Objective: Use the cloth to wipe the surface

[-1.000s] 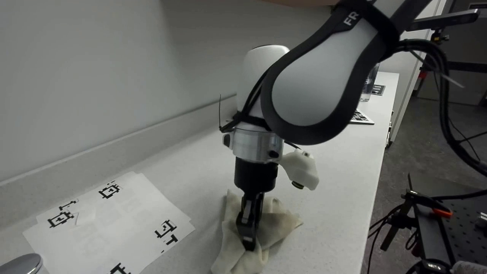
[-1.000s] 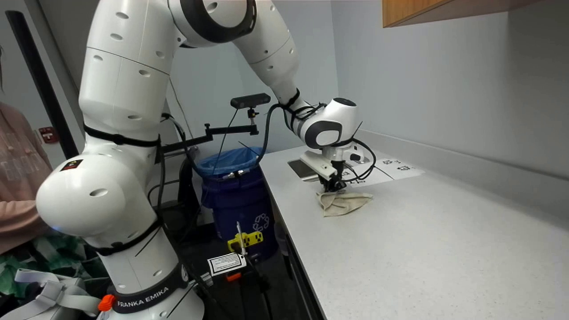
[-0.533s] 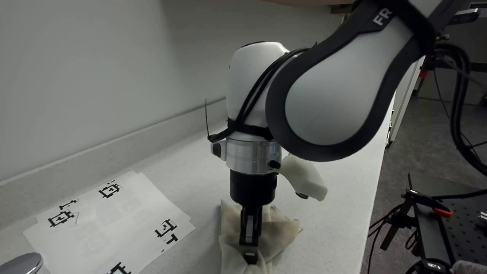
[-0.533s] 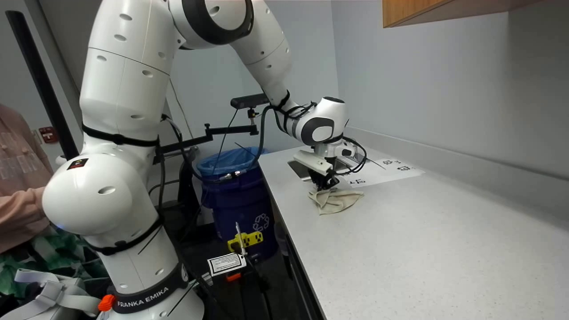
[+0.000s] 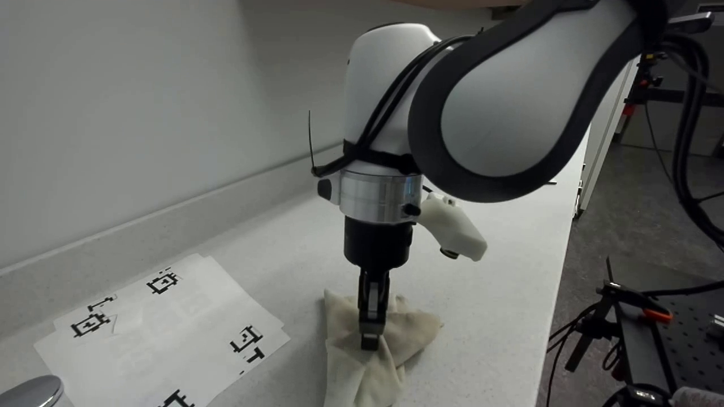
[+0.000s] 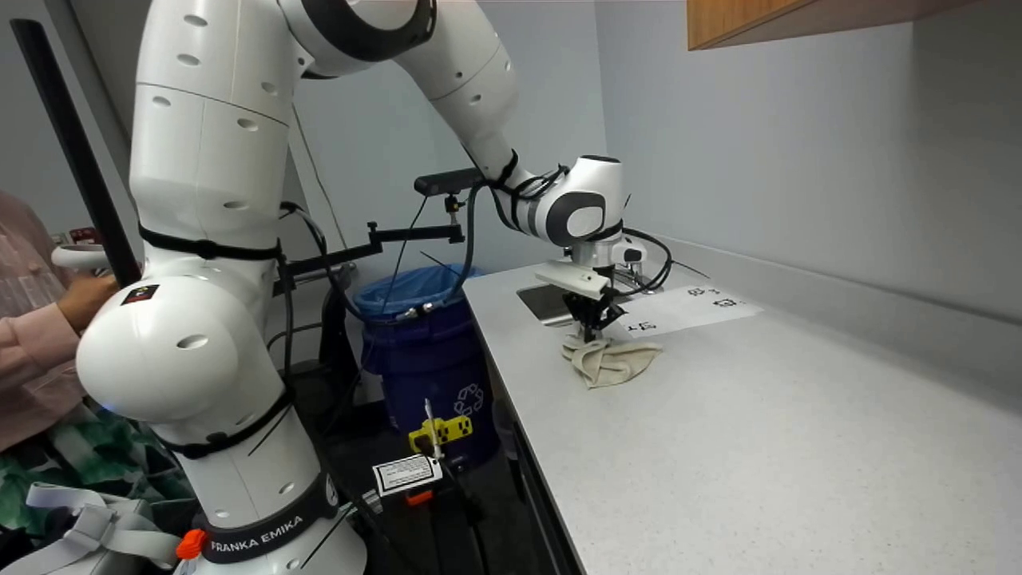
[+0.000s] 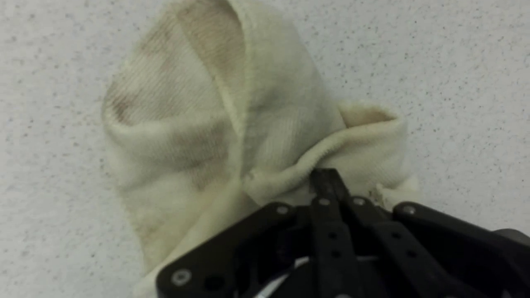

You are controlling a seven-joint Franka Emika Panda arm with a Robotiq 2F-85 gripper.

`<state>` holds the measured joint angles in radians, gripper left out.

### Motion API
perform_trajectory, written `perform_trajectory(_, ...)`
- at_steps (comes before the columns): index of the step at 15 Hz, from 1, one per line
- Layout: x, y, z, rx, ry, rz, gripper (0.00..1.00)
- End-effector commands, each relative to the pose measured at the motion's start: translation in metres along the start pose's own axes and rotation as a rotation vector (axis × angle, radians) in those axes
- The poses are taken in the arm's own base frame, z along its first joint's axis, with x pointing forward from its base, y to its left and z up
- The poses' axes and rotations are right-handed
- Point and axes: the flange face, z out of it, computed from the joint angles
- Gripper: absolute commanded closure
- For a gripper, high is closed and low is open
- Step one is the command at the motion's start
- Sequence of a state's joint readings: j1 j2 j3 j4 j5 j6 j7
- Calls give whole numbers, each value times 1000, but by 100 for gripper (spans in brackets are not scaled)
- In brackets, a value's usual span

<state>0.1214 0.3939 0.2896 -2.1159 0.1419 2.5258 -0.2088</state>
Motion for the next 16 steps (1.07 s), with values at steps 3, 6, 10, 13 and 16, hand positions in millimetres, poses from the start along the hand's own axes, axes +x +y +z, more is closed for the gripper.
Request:
perform_trajectory(3,-19,-1,-46,-47,15,-47,100)
perform_trajectory(6,-29,-2,-69,-67,47,-61,100)
perform_trajectory(10,-42,1,-94,-89,94,-58,72)
perform_trajectory(13,-52,4,-111,-97,125,-48,50)
perform_trajectory(16,-64,8,-126,-104,149,-30,28)
